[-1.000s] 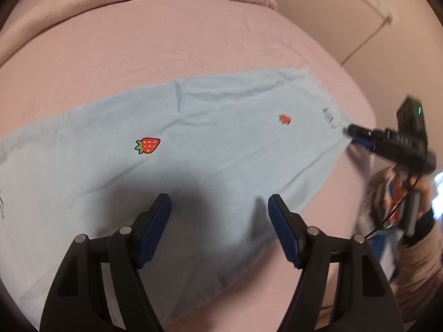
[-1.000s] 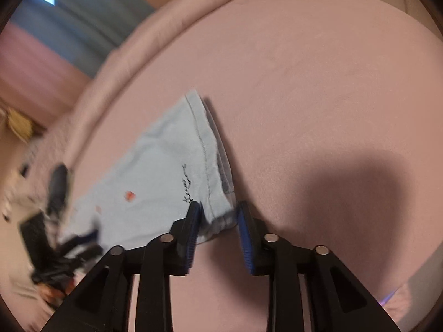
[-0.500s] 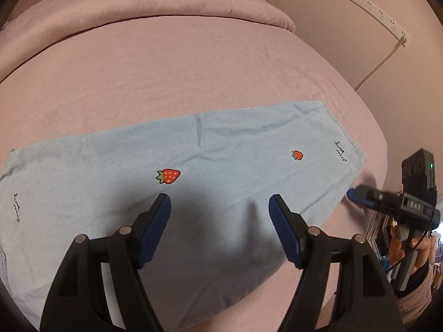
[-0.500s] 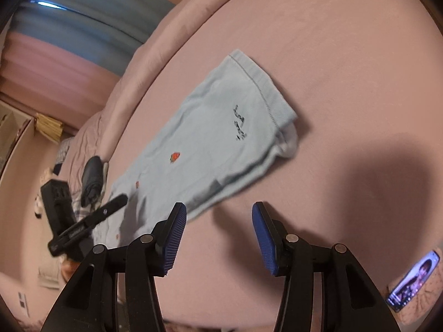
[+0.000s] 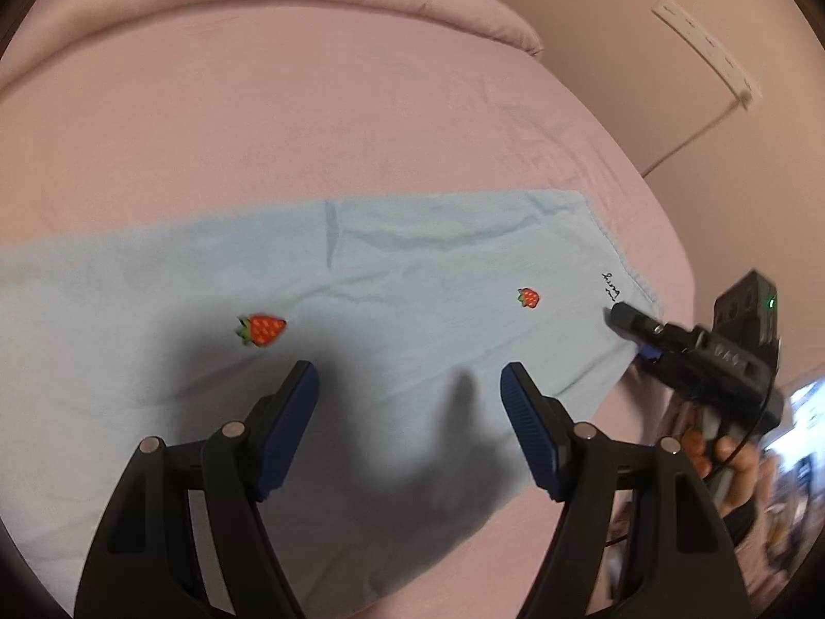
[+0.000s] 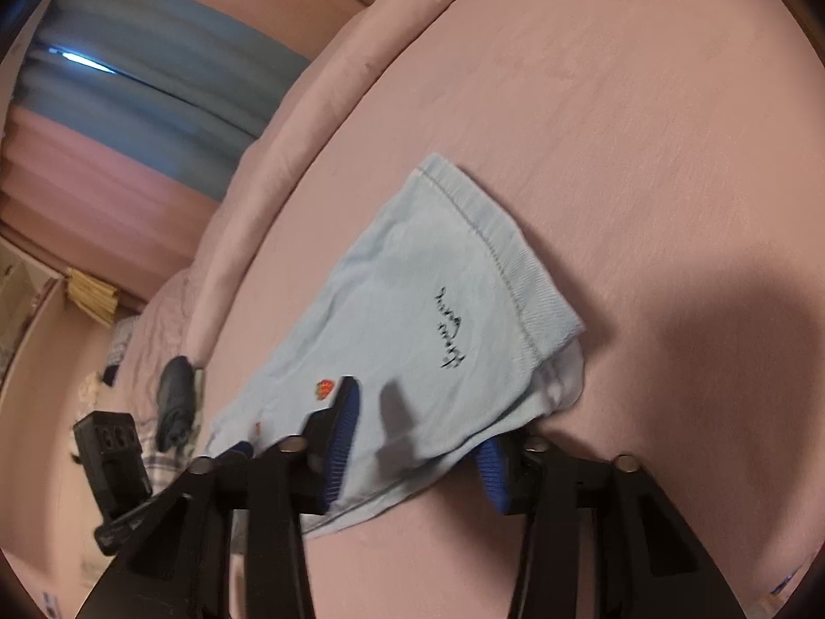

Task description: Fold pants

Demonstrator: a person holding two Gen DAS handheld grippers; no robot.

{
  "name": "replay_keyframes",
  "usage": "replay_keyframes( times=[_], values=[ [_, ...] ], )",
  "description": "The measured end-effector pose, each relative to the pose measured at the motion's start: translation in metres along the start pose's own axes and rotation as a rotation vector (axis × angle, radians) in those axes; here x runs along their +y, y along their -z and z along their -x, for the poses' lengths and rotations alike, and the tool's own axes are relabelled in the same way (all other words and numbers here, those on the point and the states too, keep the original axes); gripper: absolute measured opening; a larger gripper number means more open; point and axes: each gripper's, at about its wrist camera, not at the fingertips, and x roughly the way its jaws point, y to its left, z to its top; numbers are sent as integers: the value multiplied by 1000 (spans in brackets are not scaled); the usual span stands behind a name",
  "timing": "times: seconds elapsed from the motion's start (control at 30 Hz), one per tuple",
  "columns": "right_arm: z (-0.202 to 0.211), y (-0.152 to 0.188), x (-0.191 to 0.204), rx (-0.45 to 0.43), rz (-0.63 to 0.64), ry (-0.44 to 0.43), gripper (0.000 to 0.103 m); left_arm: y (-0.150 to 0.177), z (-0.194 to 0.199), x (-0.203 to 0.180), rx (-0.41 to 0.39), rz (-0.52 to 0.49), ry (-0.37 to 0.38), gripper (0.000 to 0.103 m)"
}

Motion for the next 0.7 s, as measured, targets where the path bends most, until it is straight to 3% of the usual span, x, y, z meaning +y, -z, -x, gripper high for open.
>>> replay_keyframes(
  times=[0.1, 0.17, 0.37, 0.5, 0.7],
  values=[
    [0, -2, 4, 6, 11, 43, 19, 1, -4, 9, 2, 44, 28, 72],
    [1, -3, 11, 0, 46, 74, 18, 0, -3, 11, 10, 57, 37, 72],
    [9, -4, 71, -57, 269, 167, 17, 1, 11, 35, -11, 204, 154, 73],
    [11, 8, 129, -107, 497, 193, 17, 6, 29, 55, -47, 300, 236, 73],
    [-3, 49, 188, -141, 774, 166, 17, 12, 59, 75, -116, 419, 511, 85]
  ],
)
